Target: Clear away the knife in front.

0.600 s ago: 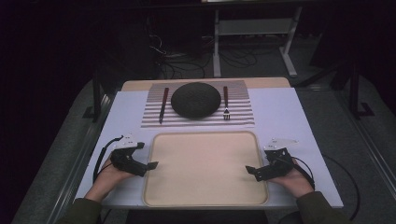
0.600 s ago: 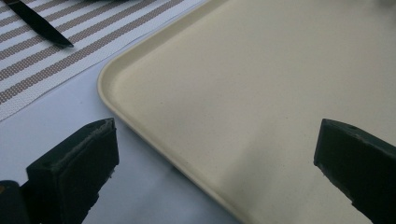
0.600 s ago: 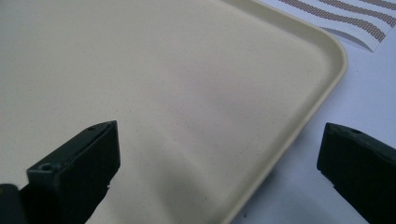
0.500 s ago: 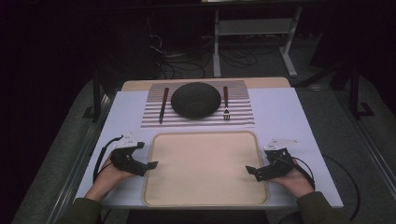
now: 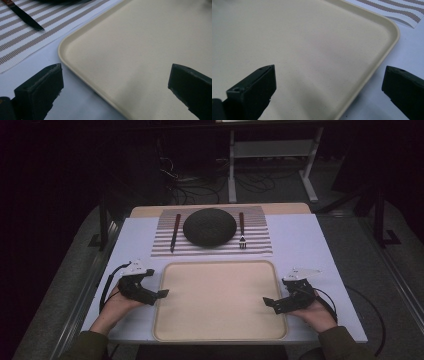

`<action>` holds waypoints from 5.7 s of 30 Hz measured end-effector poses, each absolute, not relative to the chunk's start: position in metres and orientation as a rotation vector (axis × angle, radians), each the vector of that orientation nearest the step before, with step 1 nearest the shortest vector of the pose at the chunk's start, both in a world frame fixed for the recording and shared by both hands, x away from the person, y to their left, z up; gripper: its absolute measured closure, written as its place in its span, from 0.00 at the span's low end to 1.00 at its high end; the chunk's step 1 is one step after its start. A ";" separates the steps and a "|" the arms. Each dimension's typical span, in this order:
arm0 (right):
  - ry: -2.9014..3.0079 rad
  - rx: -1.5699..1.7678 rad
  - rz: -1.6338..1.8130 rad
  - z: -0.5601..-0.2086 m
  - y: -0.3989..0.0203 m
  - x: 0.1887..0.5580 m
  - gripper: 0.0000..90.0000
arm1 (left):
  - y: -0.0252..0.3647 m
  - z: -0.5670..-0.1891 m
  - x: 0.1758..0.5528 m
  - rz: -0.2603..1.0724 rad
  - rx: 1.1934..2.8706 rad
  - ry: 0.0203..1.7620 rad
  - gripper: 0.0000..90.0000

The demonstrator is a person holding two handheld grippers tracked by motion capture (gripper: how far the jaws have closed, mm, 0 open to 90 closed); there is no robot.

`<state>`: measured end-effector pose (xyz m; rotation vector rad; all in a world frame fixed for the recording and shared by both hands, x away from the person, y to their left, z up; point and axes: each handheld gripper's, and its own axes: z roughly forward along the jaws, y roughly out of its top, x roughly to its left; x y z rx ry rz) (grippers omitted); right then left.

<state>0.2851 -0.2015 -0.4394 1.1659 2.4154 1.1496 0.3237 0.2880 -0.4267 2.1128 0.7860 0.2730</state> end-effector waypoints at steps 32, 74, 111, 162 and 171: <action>2.422 1.155 1.166 -0.439 -0.201 0.286 0.00 | 0.286 -0.421 0.354 0.299 2.077 0.819 0.00; 2.427 1.163 1.174 -0.439 -0.201 0.286 0.00 | 0.262 -0.426 0.437 0.357 2.072 0.919 0.56; 2.435 1.160 1.173 -0.440 -0.202 0.286 0.00 | 0.251 -0.452 0.471 0.370 2.156 1.062 1.00; 2.440 1.152 1.179 -0.439 -0.201 0.285 0.00 | 0.284 -0.408 0.369 0.289 2.044 0.885 0.30; 2.441 1.153 1.177 -0.439 -0.200 0.285 0.00 | 0.279 -0.415 0.335 0.281 2.054 0.806 0.14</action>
